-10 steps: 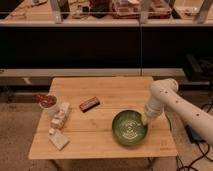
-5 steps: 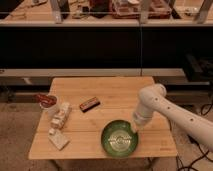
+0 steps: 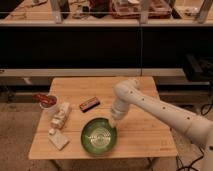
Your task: Drag the ceramic bowl in a circle
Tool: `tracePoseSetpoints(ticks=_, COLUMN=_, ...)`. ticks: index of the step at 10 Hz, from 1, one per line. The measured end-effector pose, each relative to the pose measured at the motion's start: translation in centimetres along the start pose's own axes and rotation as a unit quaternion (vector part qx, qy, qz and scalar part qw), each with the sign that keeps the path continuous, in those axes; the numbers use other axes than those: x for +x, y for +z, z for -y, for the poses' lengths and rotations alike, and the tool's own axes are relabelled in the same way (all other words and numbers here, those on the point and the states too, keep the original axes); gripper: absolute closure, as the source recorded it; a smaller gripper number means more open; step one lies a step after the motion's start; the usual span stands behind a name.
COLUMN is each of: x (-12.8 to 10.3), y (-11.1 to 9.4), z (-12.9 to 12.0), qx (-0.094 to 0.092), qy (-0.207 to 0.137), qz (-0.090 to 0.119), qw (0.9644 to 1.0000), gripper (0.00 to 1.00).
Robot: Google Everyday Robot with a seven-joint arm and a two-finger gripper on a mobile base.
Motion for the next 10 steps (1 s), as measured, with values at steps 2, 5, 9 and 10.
tracePoseSetpoints(ticks=2, x=4.2, y=0.6, z=-1.4, qx=0.003, qy=0.012, qz=-0.001, qw=0.9999, gripper=1.0)
tracePoseSetpoints(ticks=5, x=7.3, y=0.5, z=-6.0, qx=0.02, qy=0.069, qz=-0.006, qw=0.9974, gripper=1.0)
tracePoseSetpoints(ticks=9, x=2.9, y=-2.0, z=-15.4, qx=0.01, qy=0.158, qz=-0.008, qw=0.9873, gripper=1.0)
tracePoseSetpoints(ticks=10, x=0.4, y=-2.4, z=-17.2, qx=0.003, qy=0.173, qz=-0.006, qw=0.985, gripper=1.0)
